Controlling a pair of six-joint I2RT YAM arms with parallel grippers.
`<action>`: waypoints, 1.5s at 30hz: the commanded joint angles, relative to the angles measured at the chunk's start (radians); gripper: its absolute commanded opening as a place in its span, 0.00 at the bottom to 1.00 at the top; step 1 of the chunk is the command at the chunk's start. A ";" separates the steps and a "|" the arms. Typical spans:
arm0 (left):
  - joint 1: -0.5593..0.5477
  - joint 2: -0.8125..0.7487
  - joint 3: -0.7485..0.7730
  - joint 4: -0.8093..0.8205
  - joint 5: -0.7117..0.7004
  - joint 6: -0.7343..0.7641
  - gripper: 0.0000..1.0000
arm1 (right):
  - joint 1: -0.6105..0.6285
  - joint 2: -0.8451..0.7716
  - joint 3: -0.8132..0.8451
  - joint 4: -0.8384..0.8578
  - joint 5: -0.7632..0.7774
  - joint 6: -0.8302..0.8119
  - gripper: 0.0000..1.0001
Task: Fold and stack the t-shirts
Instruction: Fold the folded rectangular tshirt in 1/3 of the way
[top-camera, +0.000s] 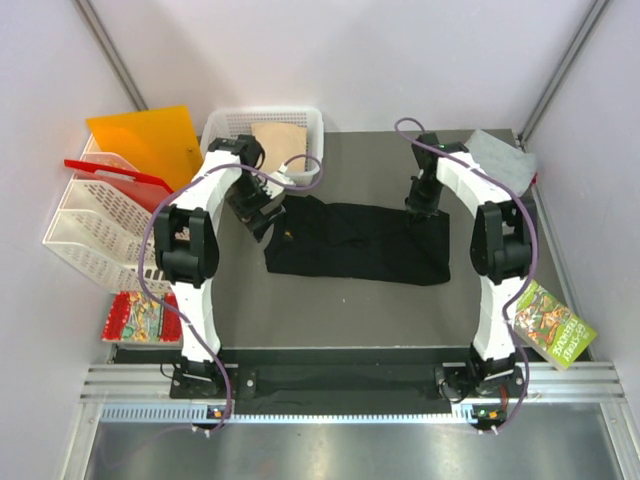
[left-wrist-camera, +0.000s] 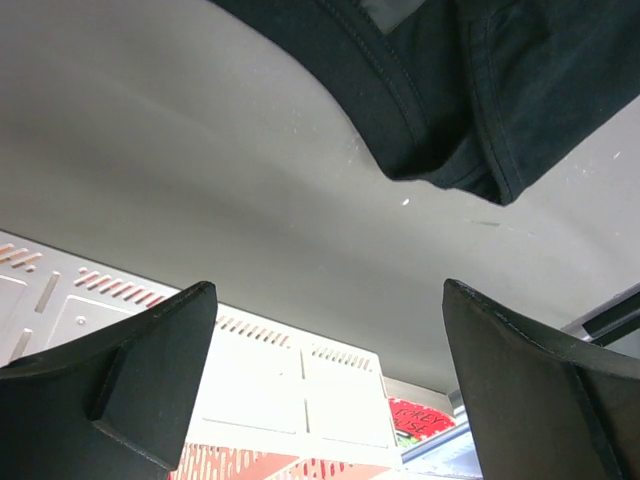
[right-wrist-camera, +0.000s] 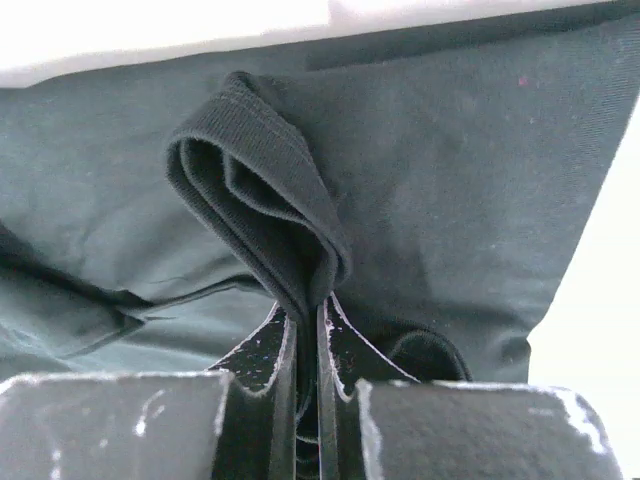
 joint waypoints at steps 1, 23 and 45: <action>0.015 -0.077 -0.017 0.004 0.009 0.027 0.99 | 0.064 0.040 0.124 -0.032 -0.014 0.028 0.00; 0.017 -0.069 -0.051 0.029 0.001 0.030 0.99 | 0.240 0.140 0.228 -0.056 -0.052 0.028 0.00; 0.015 -0.066 -0.066 0.029 -0.013 0.036 0.99 | 0.145 -0.023 0.180 -0.024 -0.232 -0.030 0.65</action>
